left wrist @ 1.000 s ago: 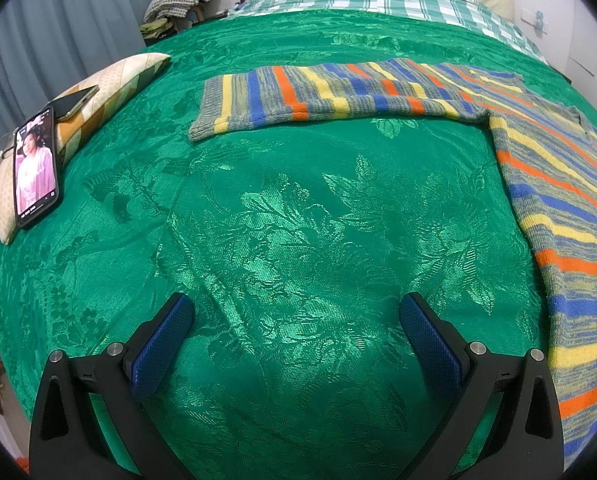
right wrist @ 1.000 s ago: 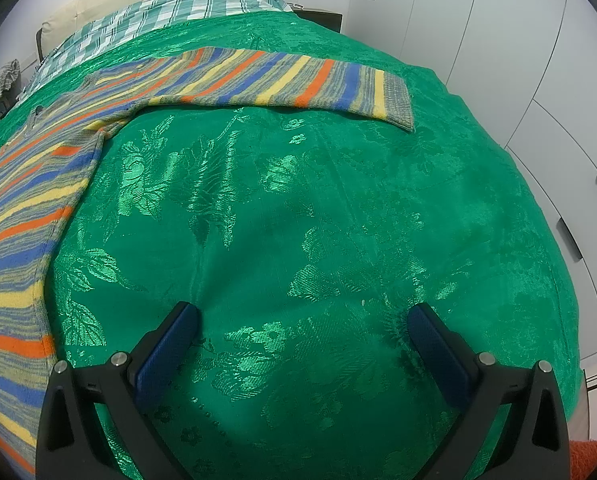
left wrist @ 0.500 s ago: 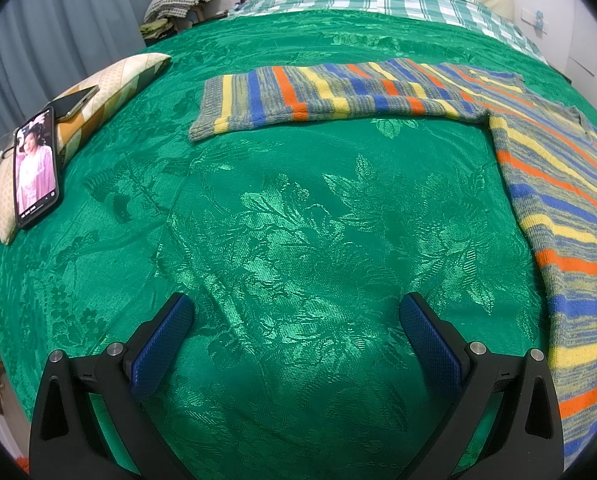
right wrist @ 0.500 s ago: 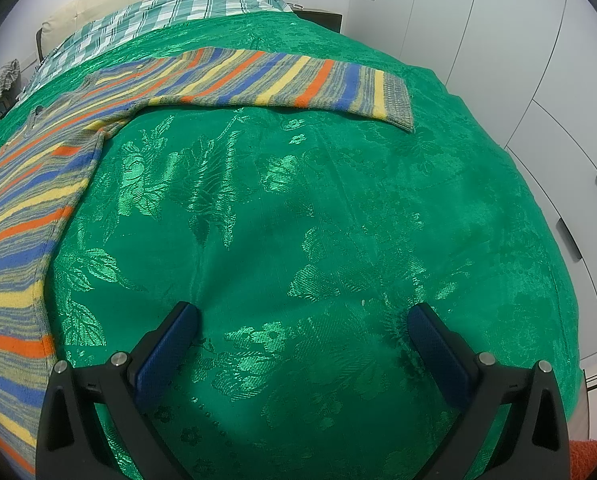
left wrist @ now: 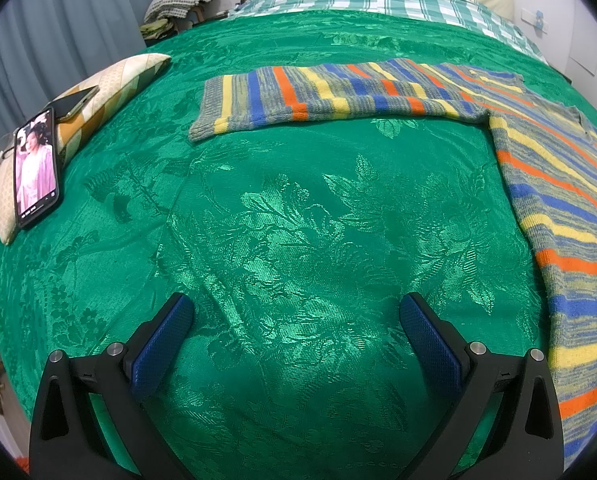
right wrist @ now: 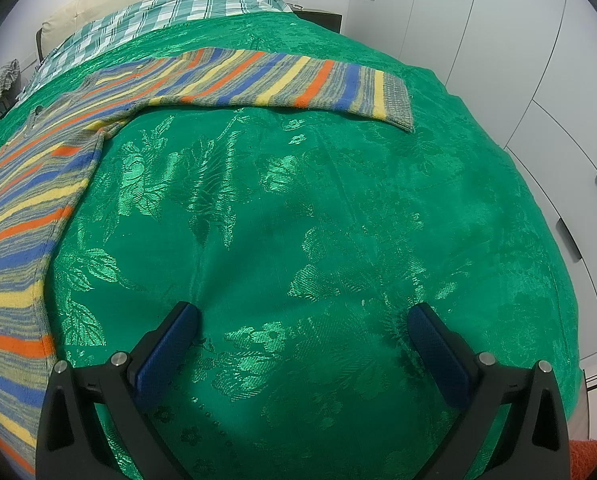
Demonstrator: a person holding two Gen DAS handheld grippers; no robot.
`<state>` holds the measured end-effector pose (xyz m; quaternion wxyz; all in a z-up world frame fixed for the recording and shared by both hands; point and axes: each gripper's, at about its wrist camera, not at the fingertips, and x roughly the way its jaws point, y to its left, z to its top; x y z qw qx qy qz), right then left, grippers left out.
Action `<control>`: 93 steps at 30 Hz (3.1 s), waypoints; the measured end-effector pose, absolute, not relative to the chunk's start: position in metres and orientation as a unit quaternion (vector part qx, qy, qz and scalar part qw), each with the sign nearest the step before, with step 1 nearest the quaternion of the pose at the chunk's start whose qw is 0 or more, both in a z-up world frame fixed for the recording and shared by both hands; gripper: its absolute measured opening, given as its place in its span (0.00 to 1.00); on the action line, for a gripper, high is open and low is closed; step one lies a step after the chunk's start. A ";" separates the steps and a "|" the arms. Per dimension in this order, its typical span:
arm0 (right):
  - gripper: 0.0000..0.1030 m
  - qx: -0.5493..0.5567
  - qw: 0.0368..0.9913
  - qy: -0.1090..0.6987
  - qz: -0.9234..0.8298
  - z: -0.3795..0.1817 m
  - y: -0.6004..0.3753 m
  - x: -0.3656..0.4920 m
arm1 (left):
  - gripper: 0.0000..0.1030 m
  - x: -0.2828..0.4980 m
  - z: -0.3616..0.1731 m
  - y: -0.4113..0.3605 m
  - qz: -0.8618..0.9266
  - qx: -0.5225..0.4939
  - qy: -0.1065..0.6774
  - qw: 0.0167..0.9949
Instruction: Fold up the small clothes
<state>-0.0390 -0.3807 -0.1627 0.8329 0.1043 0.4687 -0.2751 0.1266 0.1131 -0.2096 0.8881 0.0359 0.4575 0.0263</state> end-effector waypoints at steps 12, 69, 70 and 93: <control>1.00 0.104 0.833 0.469 -0.275 -0.162 -0.380 -0.039 | 1.00 0.127 -0.210 0.113 0.026 0.036 0.457 0.888; 1.00 0.101 0.833 0.468 -0.276 -0.160 -0.383 -0.040 | 1.00 0.127 -0.212 0.114 0.026 0.037 0.455 0.889; 1.00 0.101 0.833 0.468 -0.276 -0.160 -0.381 -0.040 | 1.00 0.128 -0.212 0.114 0.026 0.037 0.455 0.889; 1.00 0.104 0.825 0.480 -0.279 -0.155 -0.382 -0.037 | 1.00 0.128 -0.212 0.114 0.026 0.036 0.456 0.889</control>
